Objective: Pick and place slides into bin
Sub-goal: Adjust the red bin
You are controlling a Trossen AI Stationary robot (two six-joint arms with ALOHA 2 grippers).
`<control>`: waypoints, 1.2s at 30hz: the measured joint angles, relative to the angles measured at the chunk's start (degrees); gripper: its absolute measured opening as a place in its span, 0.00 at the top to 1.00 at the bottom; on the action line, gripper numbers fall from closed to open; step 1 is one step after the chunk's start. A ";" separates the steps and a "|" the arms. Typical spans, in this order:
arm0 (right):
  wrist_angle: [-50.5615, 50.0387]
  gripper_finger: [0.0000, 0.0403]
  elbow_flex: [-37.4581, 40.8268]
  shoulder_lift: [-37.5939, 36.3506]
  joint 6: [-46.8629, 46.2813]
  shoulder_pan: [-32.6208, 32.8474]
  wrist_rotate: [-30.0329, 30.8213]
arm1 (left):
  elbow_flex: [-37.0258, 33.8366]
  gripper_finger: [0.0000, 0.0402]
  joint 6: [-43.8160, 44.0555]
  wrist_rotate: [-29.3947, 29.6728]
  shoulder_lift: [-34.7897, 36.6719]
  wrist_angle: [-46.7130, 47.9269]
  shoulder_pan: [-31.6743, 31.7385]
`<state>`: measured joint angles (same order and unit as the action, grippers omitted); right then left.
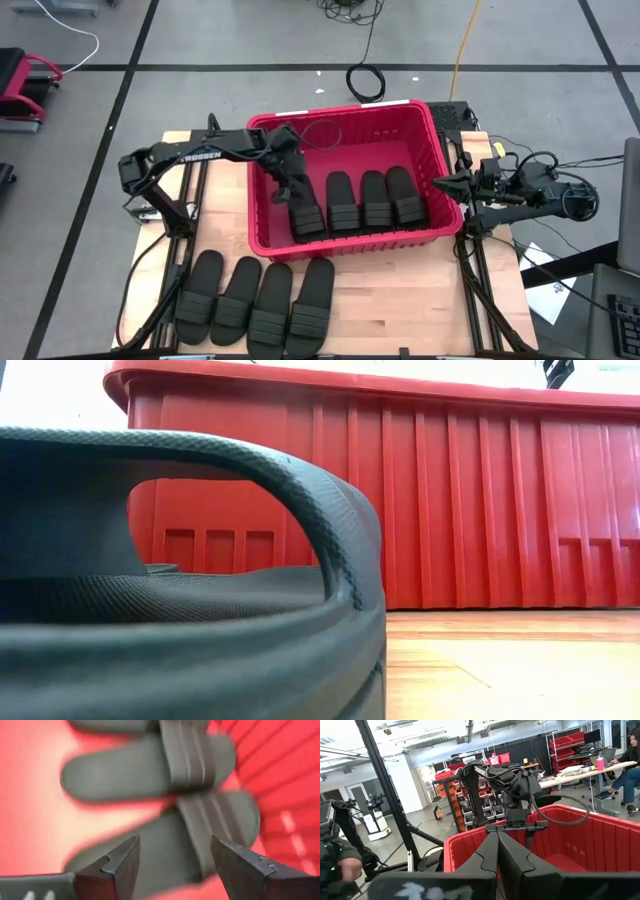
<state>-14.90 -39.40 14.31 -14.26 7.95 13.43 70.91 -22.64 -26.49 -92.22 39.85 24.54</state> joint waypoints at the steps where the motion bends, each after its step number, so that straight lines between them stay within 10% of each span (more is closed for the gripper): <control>1: 0.00 1.00 0.00 0.00 0.02 0.02 0.00 | -0.02 0.43 -0.55 1.07 0.04 2.29 0.31; 16: -0.02 1.00 0.00 0.00 0.14 0.02 -0.01 | 1.02 0.97 1.70 19.38 0.40 9.77 3.25; 36: 0.48 1.00 0.00 0.00 -2.21 0.01 0.00 | 4.72 1.00 0.95 26.57 -0.62 6.00 18.26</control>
<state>-14.41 -39.40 14.31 -16.47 7.96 13.43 75.64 -21.69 0.08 -92.84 45.84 42.80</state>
